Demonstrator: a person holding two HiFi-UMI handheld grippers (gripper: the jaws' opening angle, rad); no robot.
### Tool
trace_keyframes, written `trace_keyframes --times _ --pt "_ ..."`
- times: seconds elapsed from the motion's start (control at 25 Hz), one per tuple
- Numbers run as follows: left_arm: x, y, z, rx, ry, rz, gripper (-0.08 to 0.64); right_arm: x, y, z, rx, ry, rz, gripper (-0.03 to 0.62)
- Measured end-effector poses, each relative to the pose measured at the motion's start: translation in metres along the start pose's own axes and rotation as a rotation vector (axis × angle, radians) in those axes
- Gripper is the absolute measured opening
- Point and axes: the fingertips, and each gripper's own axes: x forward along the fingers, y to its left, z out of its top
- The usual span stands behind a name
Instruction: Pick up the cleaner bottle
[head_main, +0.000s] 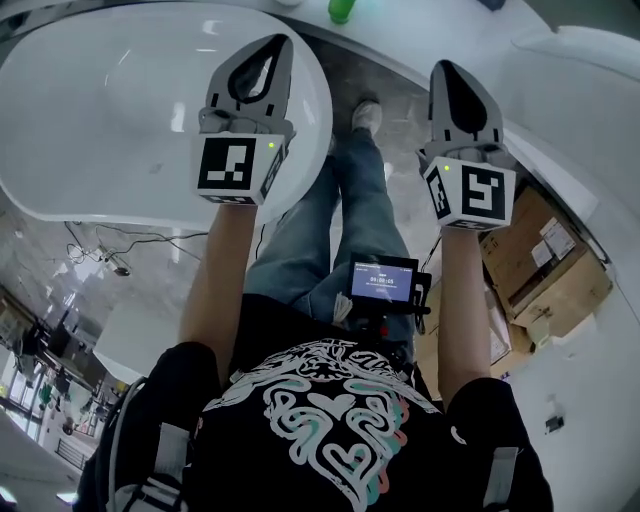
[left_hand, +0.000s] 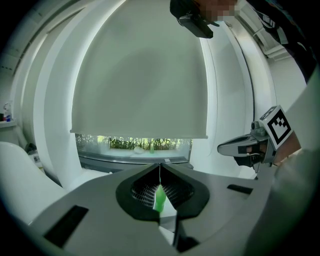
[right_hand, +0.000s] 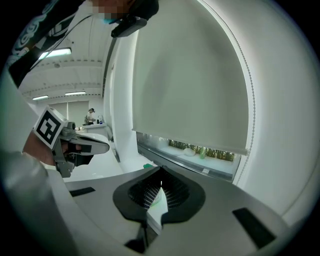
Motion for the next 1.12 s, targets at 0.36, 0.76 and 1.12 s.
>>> trace_keyframes --times 0.36,0.76,1.12 --pt "0.013 -0.003 -0.03 -0.004 0.009 -0.008 0.02 0.01 -0.004 -0.029 0.005 0.003 -0.01 0.028" --pt "0.023 -0.013 -0.044 -0.001 0.022 -0.022 0.02 0.015 -0.006 -0.038 0.005 0.007 -0.009 0.028" --pt "0.032 -0.002 -0.042 -0.025 -0.012 0.002 0.02 0.029 -0.002 -0.035 -0.006 0.012 0.017 0.028"
